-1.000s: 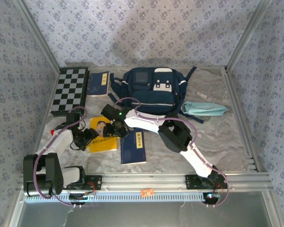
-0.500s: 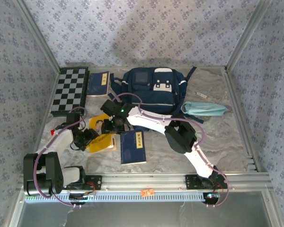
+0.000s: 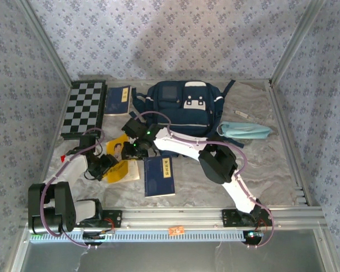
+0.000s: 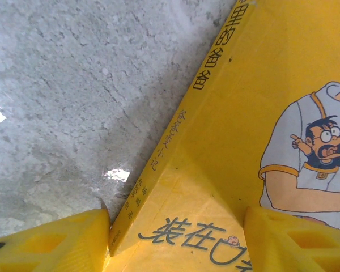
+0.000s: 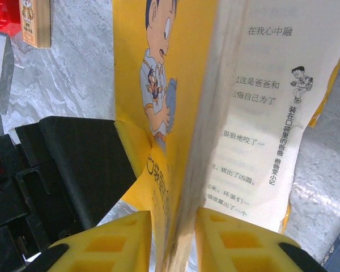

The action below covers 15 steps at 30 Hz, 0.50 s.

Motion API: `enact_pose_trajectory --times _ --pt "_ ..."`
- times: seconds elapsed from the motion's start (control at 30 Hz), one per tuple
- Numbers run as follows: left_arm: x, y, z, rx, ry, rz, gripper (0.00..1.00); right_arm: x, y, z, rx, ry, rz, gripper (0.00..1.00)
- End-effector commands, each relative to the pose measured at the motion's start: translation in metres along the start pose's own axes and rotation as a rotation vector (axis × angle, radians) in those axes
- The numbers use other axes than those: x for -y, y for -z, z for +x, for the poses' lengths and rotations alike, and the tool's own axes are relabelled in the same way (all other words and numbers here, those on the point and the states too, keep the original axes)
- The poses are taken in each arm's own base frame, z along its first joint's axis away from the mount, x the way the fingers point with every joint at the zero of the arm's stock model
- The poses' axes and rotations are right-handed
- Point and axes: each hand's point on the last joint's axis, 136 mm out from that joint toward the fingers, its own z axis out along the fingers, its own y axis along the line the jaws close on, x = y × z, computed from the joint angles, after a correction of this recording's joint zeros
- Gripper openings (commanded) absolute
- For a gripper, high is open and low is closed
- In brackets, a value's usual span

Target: Pack the student bag

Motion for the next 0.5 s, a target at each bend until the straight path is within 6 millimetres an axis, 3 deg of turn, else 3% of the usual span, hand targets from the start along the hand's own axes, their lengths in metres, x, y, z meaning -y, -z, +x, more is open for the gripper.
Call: enact_pose_trajectory --times 0.0,0.2,0.27,0.47 --pt "0.003 0.000 0.002 -0.008 -0.005 0.027 0.63 -0.004 -0.009 0.005 -0.018 0.013 -0.036 0.19" --pt "0.006 0.011 -0.003 0.009 0.015 0.025 0.66 -0.020 0.015 -0.012 0.097 0.071 -0.050 0.00" --pt "0.011 0.021 -0.007 0.035 0.022 0.048 0.68 -0.025 0.027 -0.015 0.128 0.078 -0.056 0.00" --pt "0.020 0.060 -0.023 0.111 0.054 0.096 0.74 -0.070 0.071 -0.029 0.193 0.130 -0.226 0.00"
